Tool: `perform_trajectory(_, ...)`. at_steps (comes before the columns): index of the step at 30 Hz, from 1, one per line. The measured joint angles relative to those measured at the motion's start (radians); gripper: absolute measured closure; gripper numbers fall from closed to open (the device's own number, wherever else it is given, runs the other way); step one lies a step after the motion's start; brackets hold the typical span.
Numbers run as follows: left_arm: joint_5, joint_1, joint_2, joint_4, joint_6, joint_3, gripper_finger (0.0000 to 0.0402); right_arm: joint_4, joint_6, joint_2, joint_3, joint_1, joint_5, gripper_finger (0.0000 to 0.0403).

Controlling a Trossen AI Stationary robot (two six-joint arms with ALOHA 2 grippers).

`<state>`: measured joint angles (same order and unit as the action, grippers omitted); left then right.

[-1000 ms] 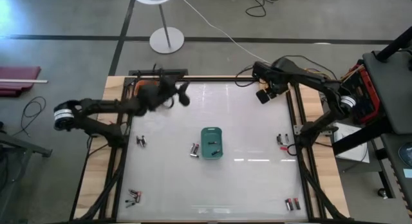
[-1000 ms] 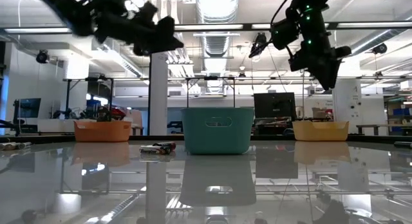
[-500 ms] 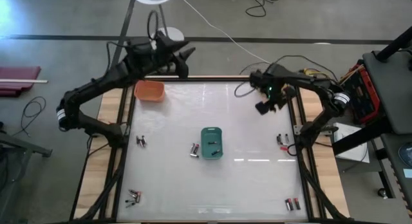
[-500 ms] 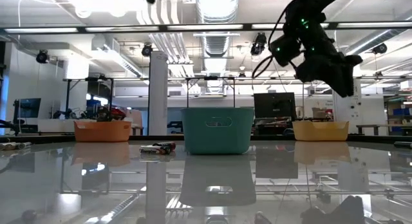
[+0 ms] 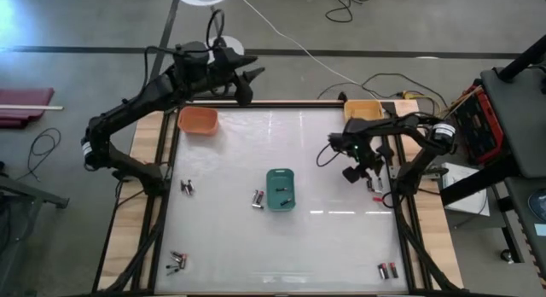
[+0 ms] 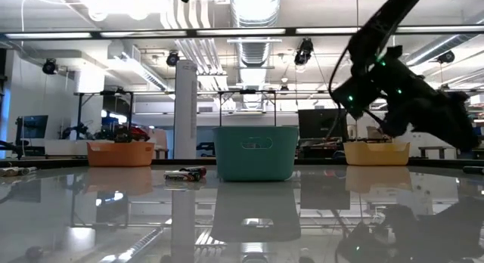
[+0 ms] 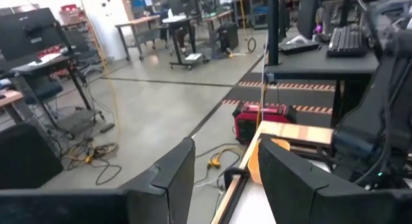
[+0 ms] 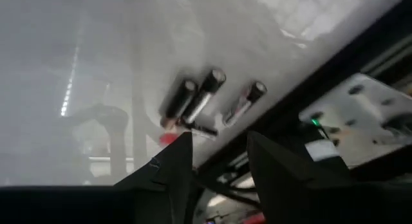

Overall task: Sort batteries
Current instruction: Put the black battery into the yellow bin

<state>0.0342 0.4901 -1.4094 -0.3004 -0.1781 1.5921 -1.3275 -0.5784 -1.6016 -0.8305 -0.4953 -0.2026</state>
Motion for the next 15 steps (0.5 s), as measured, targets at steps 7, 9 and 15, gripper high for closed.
perform_trajectory(7,-0.001,0.000,0.002,-0.020,0.002,0.000,0.0251,0.074,0.026,0.003,0.057,-0.055,-0.007,0.0251)
perform_trajectory(9,-0.001,0.000,0.005,-0.038,0.002,0.000,0.0251,0.092,0.031,0.001,0.061,-0.066,-0.001,0.0256)
perform_trajectory(15,-0.001,0.000,0.007,-0.089,0.006,0.000,0.0251,0.108,0.046,-0.012,0.062,-0.075,0.045,0.0275)
